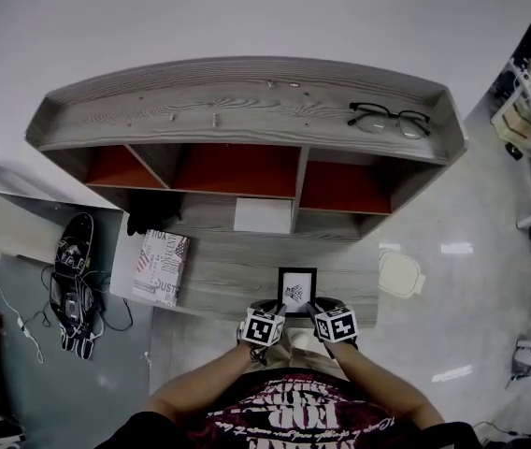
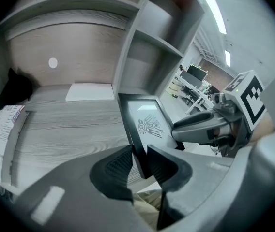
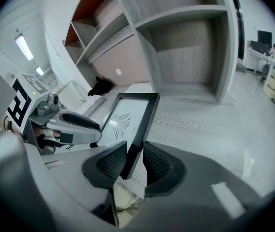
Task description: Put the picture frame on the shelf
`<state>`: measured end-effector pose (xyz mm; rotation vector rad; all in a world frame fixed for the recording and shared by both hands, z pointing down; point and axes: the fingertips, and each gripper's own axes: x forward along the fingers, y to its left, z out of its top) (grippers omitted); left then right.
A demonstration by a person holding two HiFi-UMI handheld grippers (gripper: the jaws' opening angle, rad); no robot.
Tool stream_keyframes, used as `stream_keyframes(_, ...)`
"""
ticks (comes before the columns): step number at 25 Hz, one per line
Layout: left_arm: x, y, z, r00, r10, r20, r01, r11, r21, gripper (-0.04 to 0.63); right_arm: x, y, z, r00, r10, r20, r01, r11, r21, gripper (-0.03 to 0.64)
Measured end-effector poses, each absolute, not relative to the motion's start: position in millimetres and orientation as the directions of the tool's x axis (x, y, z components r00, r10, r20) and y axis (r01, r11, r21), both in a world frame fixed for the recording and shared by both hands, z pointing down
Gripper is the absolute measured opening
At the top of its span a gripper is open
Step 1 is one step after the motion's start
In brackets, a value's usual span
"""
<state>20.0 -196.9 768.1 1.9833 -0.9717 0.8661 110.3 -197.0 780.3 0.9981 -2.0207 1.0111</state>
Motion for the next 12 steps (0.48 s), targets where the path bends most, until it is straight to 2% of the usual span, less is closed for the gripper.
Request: stream_keyframes(12, 46.6, -191.7, 739.4, 0.490, -0.406, 0.771, -0.824, -0.504, 0.258, 0.100, 136.9, -191.0, 749.4, -0.470, -0.432, 0.769, -0.858, 0.427, -0.285, 0.127)
